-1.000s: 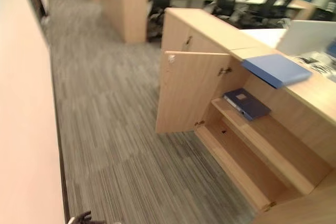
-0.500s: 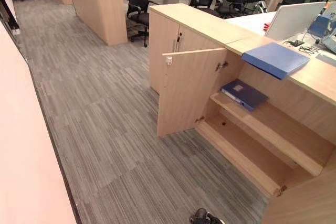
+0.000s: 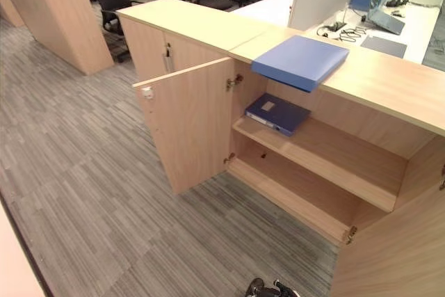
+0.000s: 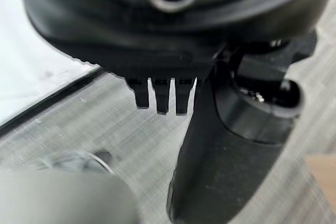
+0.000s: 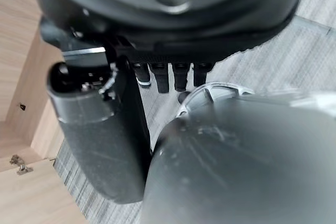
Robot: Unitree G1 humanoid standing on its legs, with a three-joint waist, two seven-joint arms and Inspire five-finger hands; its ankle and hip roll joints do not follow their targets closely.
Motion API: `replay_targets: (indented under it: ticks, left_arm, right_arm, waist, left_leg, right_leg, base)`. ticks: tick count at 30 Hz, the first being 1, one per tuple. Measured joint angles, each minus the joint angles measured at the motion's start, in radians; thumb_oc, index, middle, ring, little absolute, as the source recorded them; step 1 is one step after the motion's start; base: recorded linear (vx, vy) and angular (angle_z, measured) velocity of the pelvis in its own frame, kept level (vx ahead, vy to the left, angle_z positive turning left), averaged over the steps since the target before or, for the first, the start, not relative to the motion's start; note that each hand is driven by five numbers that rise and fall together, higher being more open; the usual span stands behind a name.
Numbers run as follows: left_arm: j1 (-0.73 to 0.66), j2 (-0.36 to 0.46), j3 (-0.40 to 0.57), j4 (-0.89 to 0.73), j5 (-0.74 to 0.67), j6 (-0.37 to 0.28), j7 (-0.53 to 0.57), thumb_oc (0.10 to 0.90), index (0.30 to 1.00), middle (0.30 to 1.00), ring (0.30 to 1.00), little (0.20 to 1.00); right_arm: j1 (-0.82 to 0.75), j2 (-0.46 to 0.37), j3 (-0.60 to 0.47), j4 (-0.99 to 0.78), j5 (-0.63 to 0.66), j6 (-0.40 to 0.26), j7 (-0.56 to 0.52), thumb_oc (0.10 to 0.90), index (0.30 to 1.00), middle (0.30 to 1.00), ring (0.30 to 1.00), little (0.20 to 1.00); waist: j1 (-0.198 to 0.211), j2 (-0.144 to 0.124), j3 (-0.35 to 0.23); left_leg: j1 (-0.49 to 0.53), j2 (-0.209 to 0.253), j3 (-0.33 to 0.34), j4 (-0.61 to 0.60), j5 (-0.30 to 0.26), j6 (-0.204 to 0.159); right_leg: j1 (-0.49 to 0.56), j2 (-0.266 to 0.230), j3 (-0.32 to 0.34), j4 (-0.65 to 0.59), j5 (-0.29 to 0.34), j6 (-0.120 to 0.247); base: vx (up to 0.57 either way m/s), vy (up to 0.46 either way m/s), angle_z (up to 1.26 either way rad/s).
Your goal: Put the empty folder in the office cabinet
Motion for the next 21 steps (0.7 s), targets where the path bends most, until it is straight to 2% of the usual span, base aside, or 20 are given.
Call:
replay_targets:
  ticks: [1, 2, 3, 4, 6, 7, 8, 9, 10, 11, 12, 13, 14, 15, 17, 18, 19, 20, 21]
  left_arm:
    - [-0.004, 0.002, 0.002, 0.001, -0.009, 0.000, 0.004, 0.800, 0.900, 0.900, 0.900, 0.900]
    - [-0.004, 0.002, 0.004, 0.007, -0.018, -0.003, 0.004, 0.800, 0.900, 0.900, 0.900, 0.900]
    - [-0.016, -0.001, 0.005, 0.005, -0.022, -0.004, 0.004, 0.800, 0.900, 0.900, 0.900, 0.900]
    - [0.002, 0.003, 0.004, -0.007, -0.036, -0.009, 0.005, 0.800, 0.900, 0.900, 0.900, 0.900]
    - [0.035, 0.033, 0.004, -0.005, -0.036, -0.004, 0.005, 0.800, 0.900, 0.900, 0.900, 0.900]
    - [0.036, 0.049, 0.001, 0.000, -0.035, -0.001, 0.003, 0.800, 0.900, 0.900, 0.900, 0.900]
    - [0.022, 0.058, -0.006, -0.013, -0.034, 0.003, 0.006, 0.800, 0.900, 0.900, 0.900, 0.900]
    - [0.010, 0.072, -0.039, -0.053, -0.033, -0.008, 0.011, 0.800, 0.900, 0.900, 0.900, 0.900]
    - [-0.009, 0.086, -0.077, -0.092, -0.033, -0.020, 0.010, 0.800, 0.900, 0.900, 0.900, 0.900]
    - [-0.016, 0.093, -0.082, -0.102, -0.031, -0.020, 0.006, 0.800, 0.900, 0.900, 0.900, 0.900]
    - [-0.034, 0.097, -0.085, -0.113, -0.028, -0.019, 0.005, 0.800, 0.900, 0.900, 0.900, 0.900]
    - [-0.048, 0.098, -0.087, -0.127, -0.010, -0.018, 0.005, 0.800, 0.900, 0.900, 0.900, 0.900]
    - [-0.069, 0.098, -0.103, -0.145, 0.008, -0.022, 0.002, 0.800, 0.900, 0.900, 0.900, 0.900]
    - [-0.075, 0.097, -0.104, -0.153, 0.009, -0.026, 0.001, 0.800, 0.900, 0.900, 0.900, 0.900]
    - [-0.079, 0.090, -0.106, -0.140, 0.011, -0.034, 0.001, 0.800, 0.900, 0.900, 0.900, 0.900]
    - [-0.073, 0.064, -0.106, -0.137, 0.006, -0.036, 0.005, 0.800, 0.900, 0.900, 0.900, 0.900]
    - [-0.072, 0.068, -0.113, -0.129, 0.006, -0.037, -0.001, 0.800, 0.900, 0.900, 0.900, 0.900]
    - [-0.078, 0.068, -0.110, -0.127, 0.005, -0.037, 0.000, 0.800, 0.900, 0.900, 0.900, 0.900]
    - [-0.092, 0.070, -0.094, -0.130, 0.003, -0.044, 0.004, 0.800, 0.900, 0.900, 0.900, 0.900]
  right_arm:
    - [0.002, 0.002, 0.008, 0.002, 0.000, 0.000, -0.001, 0.800, 0.900, 0.900, 0.900, 0.900]
    - [0.006, 0.001, 0.026, 0.005, 0.000, -0.001, -0.004, 0.800, 0.900, 0.900, 0.900, 0.900]
    - [0.007, 0.001, 0.029, 0.009, 0.000, -0.003, -0.008, 0.800, 0.900, 0.900, 0.900, 0.900]
    - [0.011, 0.004, 0.044, 0.001, 0.001, -0.004, -0.008, 0.800, 0.900, 0.900, 0.900, 0.900]
    - [0.008, 0.018, 0.118, -0.001, 0.000, -0.004, -0.009, 0.800, 0.900, 0.900, 0.900, 0.900]
    - [0.017, 0.020, 0.141, 0.000, 0.000, -0.004, -0.009, 0.800, 0.900, 0.900, 0.900, 0.900]
    - [0.023, 0.019, 0.128, -0.006, 0.000, -0.004, -0.010, 0.800, 0.900, 0.900, 0.900, 0.900]
    - [0.035, 0.015, 0.126, 0.000, 0.001, 0.003, -0.011, 0.800, 0.900, 0.900, 0.900, 0.900]
    - [0.046, 0.017, 0.134, 0.010, 0.000, 0.016, -0.016, 0.800, 0.900, 0.900, 0.900, 0.900]
    - [0.050, 0.021, 0.136, 0.015, -0.001, 0.022, -0.018, 0.800, 0.900, 0.900, 0.900, 0.900]
    - [0.054, 0.022, 0.151, 0.017, -0.002, 0.026, -0.019, 0.800, 0.900, 0.900, 0.900, 0.900]
    - [0.055, 0.022, 0.154, 0.011, -0.007, 0.026, -0.018, 0.800, 0.900, 0.900, 0.900, 0.900]
    - [0.049, 0.022, 0.172, 0.011, -0.009, 0.025, -0.017, 0.800, 0.900, 0.900, 0.900, 0.900]
    - [0.038, 0.020, 0.181, 0.015, -0.010, 0.026, -0.017, 0.800, 0.900, 0.900, 0.900, 0.900]
    - [0.038, 0.009, 0.197, 0.020, -0.012, 0.025, -0.018, 0.800, 0.900, 0.900, 0.900, 0.900]
    - [0.046, -0.022, 0.199, 0.016, -0.012, 0.017, -0.016, 0.800, 0.900, 0.900, 0.900, 0.900]
    - [0.061, -0.014, 0.197, 0.026, -0.011, 0.017, -0.021, 0.800, 0.900, 0.900, 0.900, 0.900]
    - [0.068, -0.011, 0.195, 0.030, -0.011, 0.017, -0.019, 0.800, 0.900, 0.900, 0.900, 0.900]
    - [0.067, 0.000, 0.191, 0.050, -0.012, 0.020, -0.012, 0.800, 0.900, 0.900, 0.900, 0.900]
  waist:
    - [-0.002, 0.000, -0.001]
    - [-0.001, -0.002, -0.005]
    - [-0.009, -0.003, -0.006]
    - [-0.009, -0.010, -0.012]
    - [0.017, -0.059, -0.034]
    - [0.006, -0.079, -0.035]
    - [-0.010, -0.094, -0.030]
    - [0.005, -0.112, -0.028]
    - [0.015, -0.137, -0.023]
    - [0.018, -0.148, -0.021]
    - [0.031, -0.162, -0.017]
    - [0.028, -0.166, -0.017]
    - [0.037, -0.177, 0.002]
    - [0.040, -0.178, 0.012]
    - [0.050, -0.168, 0.021]
    - [0.059, -0.118, 0.027]
    - [0.044, -0.109, 0.028]
    - [0.041, -0.117, 0.030]
    - [0.043, -0.141, 0.038]
  left_leg:
    - [0.002, 0.038, 0.000, 0.043, 0.017, -0.021]
    - [0.001, 0.067, 0.007, 0.084, 0.035, -0.009]
    - [-0.001, 0.080, 0.000, 0.110, 0.059, -0.020]
    - [0.000, 0.128, 0.006, 0.213, 0.130, -0.017]
    - [-0.024, 0.171, -0.015, 0.386, 0.298, -0.020]
    - [-0.060, 0.195, -0.043, 0.461, 0.299, -0.023]
    - [-0.110, 0.196, -0.102, 0.507, 0.307, -0.024]
    - [-0.170, 0.200, -0.154, 0.564, 0.272, -0.002]
    - [-0.278, 0.213, -0.184, 0.648, 0.200, 0.015]
    - [-0.322, 0.212, -0.187, 0.653, 0.162, 0.024]
    - [-0.365, 0.204, -0.164, 0.614, 0.130, 0.033]
    - [-0.440, 0.184, -0.194, 0.582, 0.121, 0.031]
    - [-0.498, 0.140, -0.177, 0.443, 0.132, 0.047]
    - [-0.525, 0.112, -0.186, 0.377, 0.144, 0.052]
    - [-0.523, 0.021, -0.280, 0.192, 0.165, 0.065]
    - [-0.519, -0.030, -0.339, 0.136, 0.390, 0.128]
    - [-0.492, -0.041, -0.355, 0.121, 0.341, 0.151]
    - [-0.480, -0.063, -0.405, 0.098, 0.342, 0.142]
    - [-0.435, -0.098, -0.472, 0.021, 0.342, 0.140]
  right_leg:
    - [0.015, 0.030, -0.002, -0.005, -0.024, -0.002]
    - [0.027, 0.052, 0.003, -0.003, -0.043, -0.020]
    - [0.033, 0.080, 0.006, 0.003, -0.076, -0.005]
    - [0.053, 0.139, 0.062, 0.012, -0.100, -0.055]
    - [0.074, 0.173, 0.135, -0.008, -0.115, -0.109]
    - [0.102, 0.188, 0.151, -0.040, -0.122, -0.117]
    - [0.133, 0.199, 0.174, -0.066, -0.134, -0.125]
    - [0.163, 0.210, 0.226, -0.103, -0.147, -0.142]
    - [0.223, 0.222, 0.276, -0.152, -0.147, -0.143]
    - [0.248, 0.222, 0.292, -0.170, -0.133, -0.134]
    - [0.274, 0.220, 0.328, -0.171, -0.134, -0.133]
    - [0.286, 0.209, 0.338, -0.175, -0.137, -0.127]
    - [0.302, 0.192, 0.369, -0.174, -0.143, -0.117]
    - [0.316, 0.186, 0.380, -0.174, -0.146, -0.112]
    - [0.339, 0.169, 0.452, -0.173, -0.157, -0.081]
    - [0.369, 0.183, 0.495, -0.174, -0.173, -0.049]
    - [0.386, 0.178, 0.503, -0.173, -0.186, -0.031]
    - [0.388, 0.177, 0.500, -0.167, -0.191, -0.024]
    - [0.367, 0.146, 0.509, -0.132, -0.212, 0.006]
  base:
    - [0.21, -0.286, -0.31]
    - [0.33, -0.411, -0.30]
    - [0.37, -0.389, -0.81]
    - [0.36, -0.384, -1.37]
    - [0.32, -0.374, -1.90]
    - [0.34, -0.386, -1.07]
    - [0.28, -0.233, -0.63]
    - [0.30, -0.208, -0.76]
    - [0.31, -0.118, -0.98]
    - [0.21, -0.044, -1.15]
    - [0.16, 0.020, -0.89]
    - [0.09, 0.105, -1.17]
    - [0.12, 0.141, -1.02]
    - [0.07, 0.118, -1.24]
    - [0.10, 0.106, -1.36]
    - [0.15, 0.152, -1.15]
    - [0.10, 0.107, -0.65]
    - [0.09, 0.102, -0.10]
    - [0.10, 0.120, -0.11]
